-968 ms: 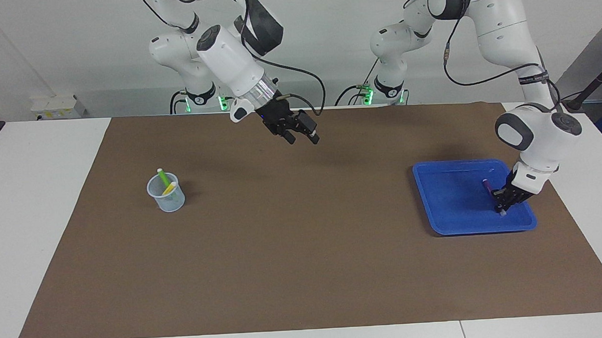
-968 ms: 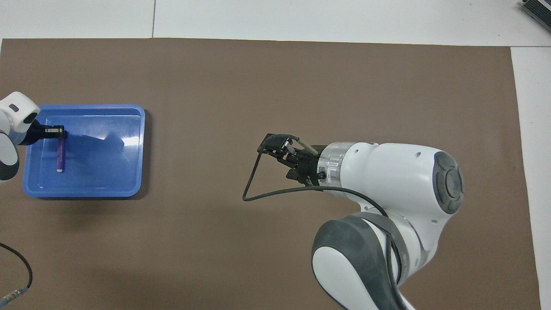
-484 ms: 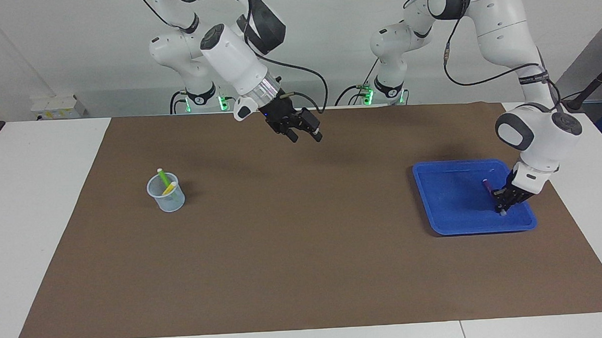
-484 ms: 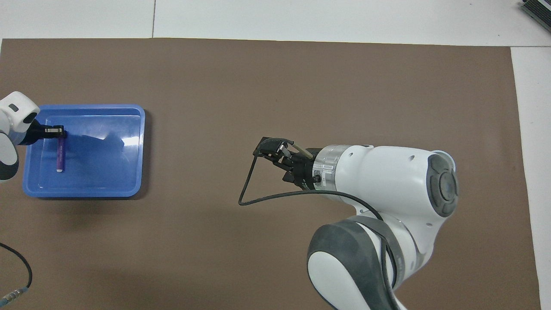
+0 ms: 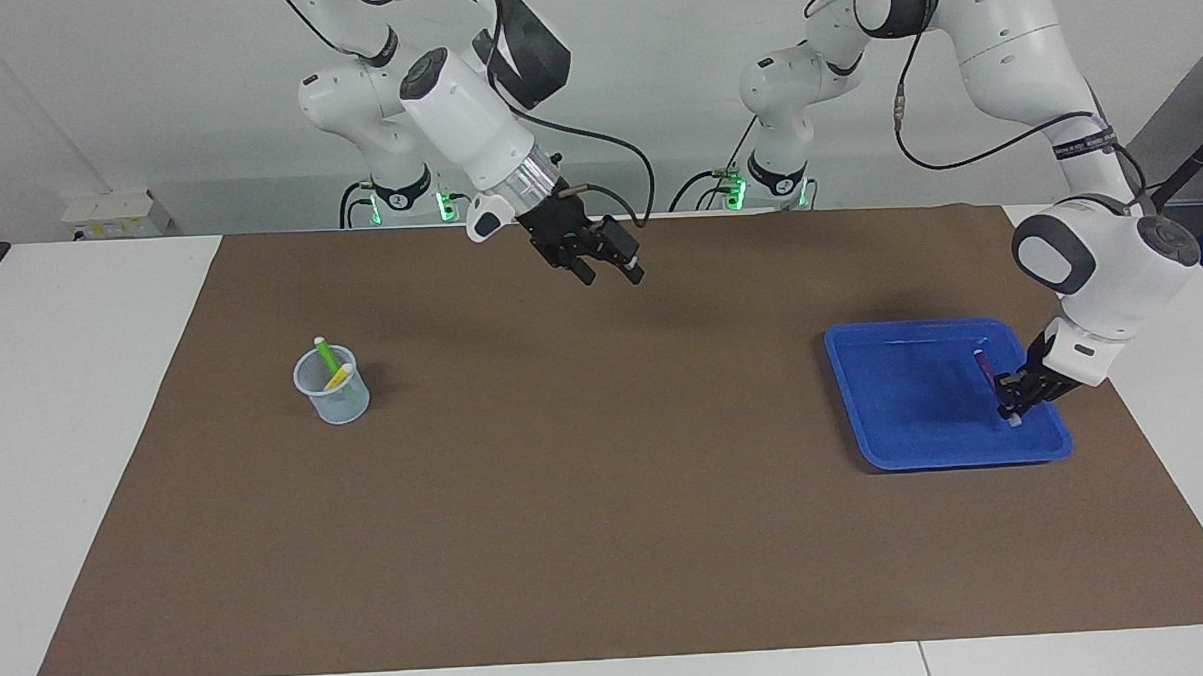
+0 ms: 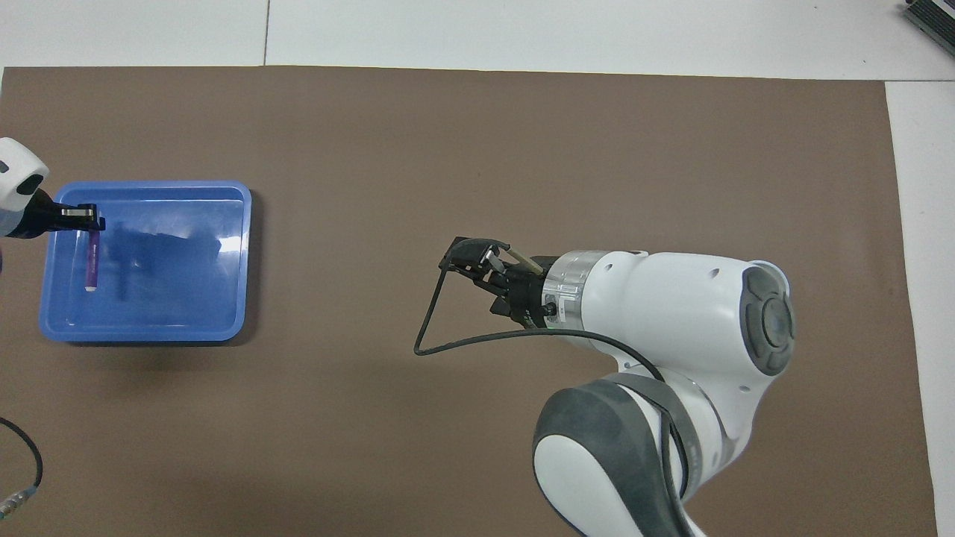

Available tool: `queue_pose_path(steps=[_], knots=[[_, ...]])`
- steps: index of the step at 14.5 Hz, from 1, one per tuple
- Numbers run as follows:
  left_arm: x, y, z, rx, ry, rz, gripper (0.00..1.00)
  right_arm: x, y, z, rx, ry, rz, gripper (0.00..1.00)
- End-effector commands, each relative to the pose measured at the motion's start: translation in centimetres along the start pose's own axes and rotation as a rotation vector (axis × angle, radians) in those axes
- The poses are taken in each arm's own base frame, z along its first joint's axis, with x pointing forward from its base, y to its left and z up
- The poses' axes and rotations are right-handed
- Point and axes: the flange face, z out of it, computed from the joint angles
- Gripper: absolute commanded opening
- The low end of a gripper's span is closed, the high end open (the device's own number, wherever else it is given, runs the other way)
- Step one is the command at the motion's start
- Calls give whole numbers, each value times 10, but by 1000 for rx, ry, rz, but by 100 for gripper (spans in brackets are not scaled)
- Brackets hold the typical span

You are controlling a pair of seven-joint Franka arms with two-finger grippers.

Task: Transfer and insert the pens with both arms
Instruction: 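Lower the left gripper onto the purple pen in the tray, then grasp and lift the purple pen with the left gripper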

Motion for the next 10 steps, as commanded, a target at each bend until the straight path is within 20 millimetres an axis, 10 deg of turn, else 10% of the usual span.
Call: queue_pose_path(steps=[1, 10], knots=[[-3, 7, -26, -15, -11, -61, 0, 1, -3, 1, 24, -2, 30, 100], [-5, 64, -118, -32, 18, -409, 0, 3, -6, -2, 81, -11, 87, 100]])
